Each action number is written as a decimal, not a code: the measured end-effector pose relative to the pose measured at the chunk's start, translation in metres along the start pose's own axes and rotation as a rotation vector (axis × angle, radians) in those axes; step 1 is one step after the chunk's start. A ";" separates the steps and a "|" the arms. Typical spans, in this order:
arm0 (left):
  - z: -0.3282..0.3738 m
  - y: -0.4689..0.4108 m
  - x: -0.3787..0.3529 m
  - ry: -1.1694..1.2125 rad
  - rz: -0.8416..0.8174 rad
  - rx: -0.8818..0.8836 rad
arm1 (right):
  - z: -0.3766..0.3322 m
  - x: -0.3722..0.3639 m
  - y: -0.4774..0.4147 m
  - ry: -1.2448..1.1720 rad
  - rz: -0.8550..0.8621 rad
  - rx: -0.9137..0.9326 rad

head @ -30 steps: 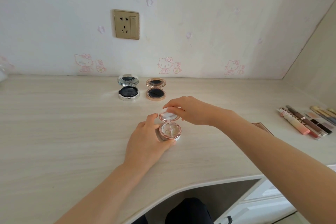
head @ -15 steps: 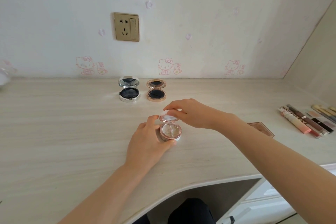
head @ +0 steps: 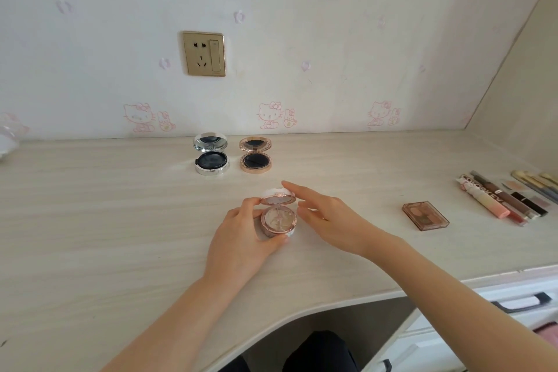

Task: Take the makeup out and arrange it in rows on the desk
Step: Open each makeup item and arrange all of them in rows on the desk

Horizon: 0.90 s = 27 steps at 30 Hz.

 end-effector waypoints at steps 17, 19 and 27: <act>0.004 0.001 0.001 -0.036 -0.098 -0.073 | 0.006 -0.018 0.016 0.045 0.181 0.014; 0.006 0.000 0.001 -0.049 -0.109 -0.106 | 0.005 -0.017 0.014 0.072 0.219 0.024; 0.012 -0.024 -0.011 -0.094 -0.125 -0.151 | 0.021 -0.009 -0.008 0.068 0.272 -0.007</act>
Point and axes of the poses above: each hand's wrist, its own y-axis away from the middle knuckle, its own x-axis out of the back of the hand, z = x × y, the point moved 10 cm from there along -y, towards the middle knuckle, and after that the axes turned 1 degree about z, right-handed, at the moved point
